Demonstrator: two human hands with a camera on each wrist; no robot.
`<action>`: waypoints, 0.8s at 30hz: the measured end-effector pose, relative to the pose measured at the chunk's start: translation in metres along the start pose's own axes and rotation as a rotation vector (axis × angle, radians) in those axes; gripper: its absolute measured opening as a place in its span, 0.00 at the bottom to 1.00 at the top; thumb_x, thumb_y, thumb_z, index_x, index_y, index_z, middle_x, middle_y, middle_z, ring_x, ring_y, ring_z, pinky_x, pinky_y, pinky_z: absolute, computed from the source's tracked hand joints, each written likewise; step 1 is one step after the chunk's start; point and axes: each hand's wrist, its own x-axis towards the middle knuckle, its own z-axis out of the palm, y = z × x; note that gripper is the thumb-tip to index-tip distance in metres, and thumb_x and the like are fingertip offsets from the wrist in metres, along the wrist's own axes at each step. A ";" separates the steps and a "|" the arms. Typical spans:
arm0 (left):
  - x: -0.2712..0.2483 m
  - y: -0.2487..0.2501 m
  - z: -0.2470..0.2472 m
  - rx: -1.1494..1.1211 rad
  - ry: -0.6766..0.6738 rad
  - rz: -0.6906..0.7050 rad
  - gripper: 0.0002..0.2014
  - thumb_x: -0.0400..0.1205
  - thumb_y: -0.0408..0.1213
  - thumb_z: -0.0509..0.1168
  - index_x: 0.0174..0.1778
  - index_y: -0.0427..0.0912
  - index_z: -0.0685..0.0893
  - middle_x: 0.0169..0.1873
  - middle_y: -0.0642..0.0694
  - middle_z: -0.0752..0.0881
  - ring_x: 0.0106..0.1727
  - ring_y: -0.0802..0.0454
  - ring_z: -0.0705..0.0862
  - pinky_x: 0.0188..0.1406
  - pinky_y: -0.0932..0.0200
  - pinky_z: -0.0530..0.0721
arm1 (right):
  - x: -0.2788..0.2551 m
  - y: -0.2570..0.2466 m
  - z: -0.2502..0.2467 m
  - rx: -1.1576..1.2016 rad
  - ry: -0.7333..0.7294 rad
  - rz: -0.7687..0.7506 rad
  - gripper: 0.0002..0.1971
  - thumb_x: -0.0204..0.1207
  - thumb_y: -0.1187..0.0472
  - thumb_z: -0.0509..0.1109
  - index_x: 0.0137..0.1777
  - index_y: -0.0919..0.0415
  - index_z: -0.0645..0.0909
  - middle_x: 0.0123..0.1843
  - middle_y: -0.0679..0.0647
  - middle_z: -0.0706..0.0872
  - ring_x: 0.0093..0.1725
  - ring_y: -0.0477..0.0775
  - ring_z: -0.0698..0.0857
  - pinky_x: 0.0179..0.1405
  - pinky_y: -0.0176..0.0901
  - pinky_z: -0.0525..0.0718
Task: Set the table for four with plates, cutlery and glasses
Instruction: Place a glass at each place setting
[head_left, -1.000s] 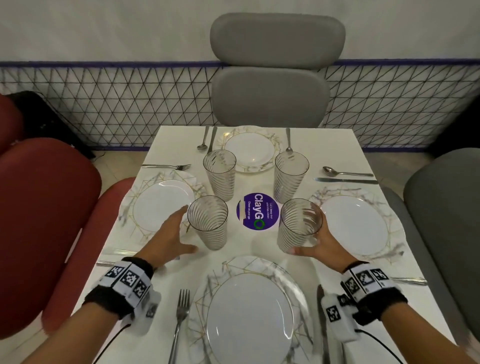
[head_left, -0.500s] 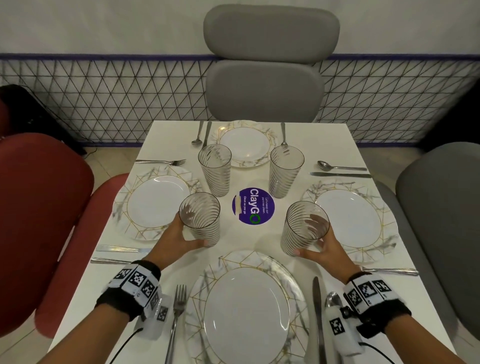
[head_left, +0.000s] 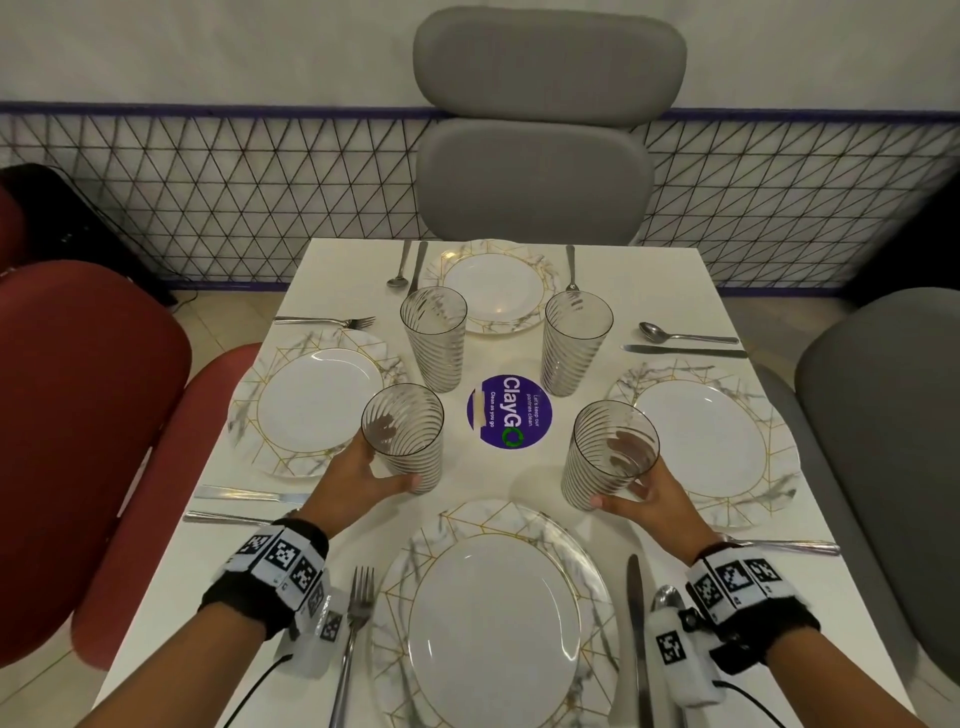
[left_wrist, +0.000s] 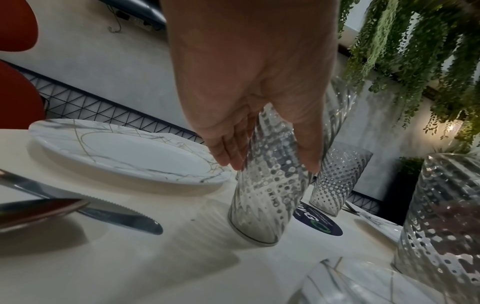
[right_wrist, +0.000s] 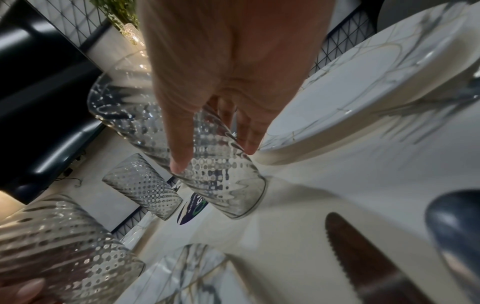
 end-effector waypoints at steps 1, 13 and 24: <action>0.000 0.000 0.000 -0.008 0.000 -0.001 0.40 0.66 0.40 0.80 0.73 0.47 0.70 0.62 0.55 0.78 0.66 0.55 0.74 0.67 0.61 0.69 | 0.000 0.000 0.000 -0.004 0.002 0.002 0.49 0.35 0.33 0.83 0.61 0.38 0.70 0.63 0.38 0.77 0.58 0.23 0.78 0.58 0.29 0.76; 0.012 -0.006 -0.052 0.188 -0.073 -0.074 0.44 0.72 0.24 0.72 0.81 0.47 0.57 0.75 0.46 0.69 0.74 0.46 0.70 0.55 0.67 0.80 | 0.015 -0.022 -0.068 -0.437 -0.088 -0.032 0.42 0.69 0.73 0.73 0.73 0.41 0.54 0.76 0.55 0.67 0.70 0.50 0.69 0.71 0.47 0.68; 0.125 0.048 -0.083 0.388 -0.028 -0.064 0.50 0.71 0.46 0.76 0.82 0.41 0.52 0.78 0.40 0.68 0.77 0.42 0.69 0.76 0.49 0.66 | 0.121 -0.077 -0.088 -0.526 -0.040 -0.011 0.64 0.43 0.34 0.79 0.80 0.53 0.52 0.76 0.52 0.68 0.73 0.52 0.68 0.70 0.48 0.69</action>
